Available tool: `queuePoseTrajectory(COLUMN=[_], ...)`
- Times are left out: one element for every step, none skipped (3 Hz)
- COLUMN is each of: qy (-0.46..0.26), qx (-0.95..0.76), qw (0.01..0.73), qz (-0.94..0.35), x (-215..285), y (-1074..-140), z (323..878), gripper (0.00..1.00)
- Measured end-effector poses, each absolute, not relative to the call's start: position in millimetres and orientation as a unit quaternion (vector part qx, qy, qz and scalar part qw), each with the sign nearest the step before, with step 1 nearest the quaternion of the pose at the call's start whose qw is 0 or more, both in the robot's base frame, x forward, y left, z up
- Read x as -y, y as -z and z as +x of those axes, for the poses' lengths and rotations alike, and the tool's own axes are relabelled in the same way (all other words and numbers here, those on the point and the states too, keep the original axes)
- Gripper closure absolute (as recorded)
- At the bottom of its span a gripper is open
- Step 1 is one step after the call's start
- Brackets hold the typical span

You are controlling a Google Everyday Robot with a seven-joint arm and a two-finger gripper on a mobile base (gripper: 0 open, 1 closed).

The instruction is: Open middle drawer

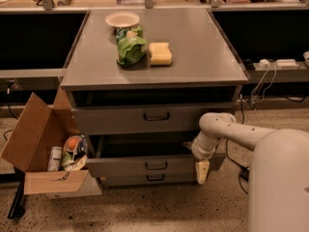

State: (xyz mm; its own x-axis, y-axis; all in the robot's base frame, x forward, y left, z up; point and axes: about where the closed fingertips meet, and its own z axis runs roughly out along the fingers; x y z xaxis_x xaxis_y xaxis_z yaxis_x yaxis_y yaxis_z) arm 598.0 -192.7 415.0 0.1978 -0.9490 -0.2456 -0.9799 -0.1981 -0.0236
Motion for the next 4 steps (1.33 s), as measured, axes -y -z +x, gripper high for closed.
queuePoseTrajectory(qy=[-0.107, -0.112, -0.109, -0.109], qx=[-0.611, -0.607, -0.609, -0.609], qw=[0.064, 0.052, 0.055, 0.055], qz=[-0.781, -0.785, -0.784, -0.784], x=[178, 173, 174, 174], y=[-396, -396, -404, -404], z=[582, 567, 567, 570], gripper=[0.03, 0.27, 0.57, 0.80])
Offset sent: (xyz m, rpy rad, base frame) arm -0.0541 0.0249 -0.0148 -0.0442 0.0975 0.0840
